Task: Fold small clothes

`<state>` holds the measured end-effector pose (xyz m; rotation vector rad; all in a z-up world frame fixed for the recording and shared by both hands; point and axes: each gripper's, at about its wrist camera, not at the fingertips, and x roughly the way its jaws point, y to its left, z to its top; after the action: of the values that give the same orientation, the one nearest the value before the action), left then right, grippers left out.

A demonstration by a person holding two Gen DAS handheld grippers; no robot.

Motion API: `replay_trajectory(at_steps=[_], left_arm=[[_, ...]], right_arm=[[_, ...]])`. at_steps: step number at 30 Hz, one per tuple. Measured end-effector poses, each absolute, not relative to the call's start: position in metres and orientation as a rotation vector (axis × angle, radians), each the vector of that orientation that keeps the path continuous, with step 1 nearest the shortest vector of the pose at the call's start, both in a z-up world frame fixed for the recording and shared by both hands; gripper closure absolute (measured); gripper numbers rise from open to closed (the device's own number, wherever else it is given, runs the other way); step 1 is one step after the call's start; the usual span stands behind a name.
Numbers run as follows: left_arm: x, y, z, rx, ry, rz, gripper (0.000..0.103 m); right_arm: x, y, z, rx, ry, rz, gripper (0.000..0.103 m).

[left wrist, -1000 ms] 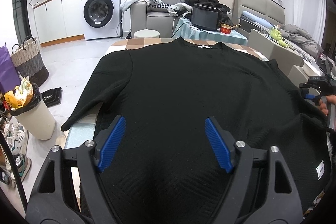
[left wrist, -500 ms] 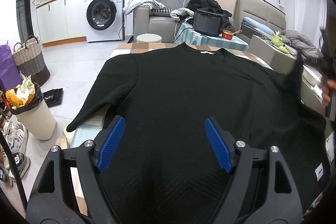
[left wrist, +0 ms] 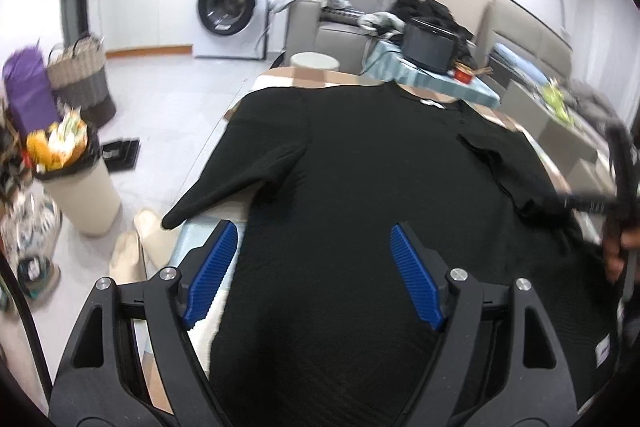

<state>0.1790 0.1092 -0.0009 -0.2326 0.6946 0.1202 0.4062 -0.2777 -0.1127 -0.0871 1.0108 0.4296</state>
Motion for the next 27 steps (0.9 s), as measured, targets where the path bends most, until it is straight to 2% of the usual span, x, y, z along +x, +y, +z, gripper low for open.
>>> replay_trajectory(at_steps=[2,5,9,13,20,24,27], left_arm=[[0.182,0.128,-0.005,-0.304,0.708,0.152,0.026],[0.18,0.165,-0.016,-0.421,0.728,0.211,0.026],[0.185,0.211,-0.032,-0.564,0.769,0.278,0.026],[0.192,0.251,-0.052,-0.682,0.798,0.3,0.031],[0.234,0.294,-0.092,-0.864,0.87,0.218,0.032],[0.253,0.301,-0.104,-0.921,0.859,0.165,0.07],[0.259,0.301,-0.092,-0.882,0.803,0.175,0.087]], right_arm=[[0.395,-0.279,-0.123,-0.121,1.069,0.391,0.062],[0.386,-0.285,-0.11,-0.07,1.039,0.401,0.06],[0.367,-0.299,-0.088,0.009,0.965,0.385,0.043],[0.346,-0.313,-0.076,0.1,0.918,0.385,0.043],[0.321,-0.326,-0.072,0.181,0.899,0.369,0.042],[0.317,-0.331,-0.077,0.208,0.908,0.346,0.042],[0.317,-0.334,-0.078,0.223,0.905,0.327,0.042]])
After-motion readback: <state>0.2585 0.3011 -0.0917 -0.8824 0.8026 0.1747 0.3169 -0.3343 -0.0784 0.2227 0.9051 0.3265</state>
